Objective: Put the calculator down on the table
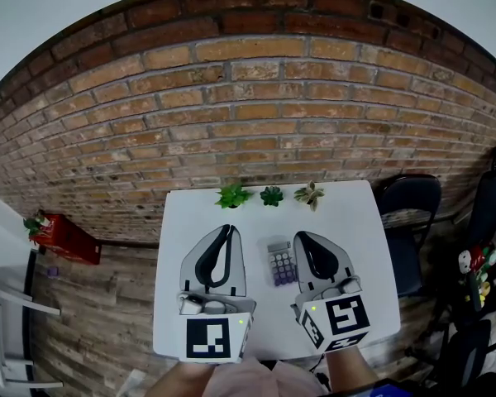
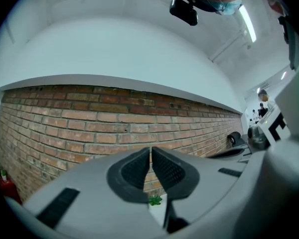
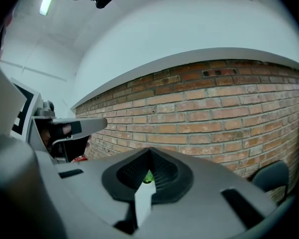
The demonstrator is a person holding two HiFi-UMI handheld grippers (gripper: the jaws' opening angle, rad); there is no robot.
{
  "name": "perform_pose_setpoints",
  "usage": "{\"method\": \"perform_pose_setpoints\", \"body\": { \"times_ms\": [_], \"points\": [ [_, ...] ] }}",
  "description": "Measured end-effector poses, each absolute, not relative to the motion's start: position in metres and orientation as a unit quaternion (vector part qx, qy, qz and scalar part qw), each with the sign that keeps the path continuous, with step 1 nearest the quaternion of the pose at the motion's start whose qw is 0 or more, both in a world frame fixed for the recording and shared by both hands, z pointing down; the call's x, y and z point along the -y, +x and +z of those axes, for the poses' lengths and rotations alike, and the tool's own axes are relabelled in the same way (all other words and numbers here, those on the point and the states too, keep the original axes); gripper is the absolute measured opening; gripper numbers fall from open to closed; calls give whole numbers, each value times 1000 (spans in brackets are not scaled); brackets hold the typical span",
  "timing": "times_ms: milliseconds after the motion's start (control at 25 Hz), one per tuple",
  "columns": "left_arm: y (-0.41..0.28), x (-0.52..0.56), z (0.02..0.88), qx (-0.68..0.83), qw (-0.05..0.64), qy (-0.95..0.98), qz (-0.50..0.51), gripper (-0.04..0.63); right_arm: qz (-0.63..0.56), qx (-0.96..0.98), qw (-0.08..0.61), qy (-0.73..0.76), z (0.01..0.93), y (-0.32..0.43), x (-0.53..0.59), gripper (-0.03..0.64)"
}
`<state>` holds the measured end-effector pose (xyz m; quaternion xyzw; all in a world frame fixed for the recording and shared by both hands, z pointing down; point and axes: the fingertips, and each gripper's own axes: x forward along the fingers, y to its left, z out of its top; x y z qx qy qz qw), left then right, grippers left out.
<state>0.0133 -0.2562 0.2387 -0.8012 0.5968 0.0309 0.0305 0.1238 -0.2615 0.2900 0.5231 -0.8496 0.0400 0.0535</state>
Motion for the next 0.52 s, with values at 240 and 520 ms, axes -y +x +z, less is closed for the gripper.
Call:
{"method": "perform_pose_setpoints", "body": {
  "times_ms": [240, 520],
  "points": [
    [14, 258, 241, -595, 30, -803, 28, 21, 46, 849, 55, 523, 294, 124, 263, -2],
    [16, 261, 245, -593, 30, -804, 29, 21, 48, 849, 58, 523, 297, 125, 266, -2]
  ]
}}
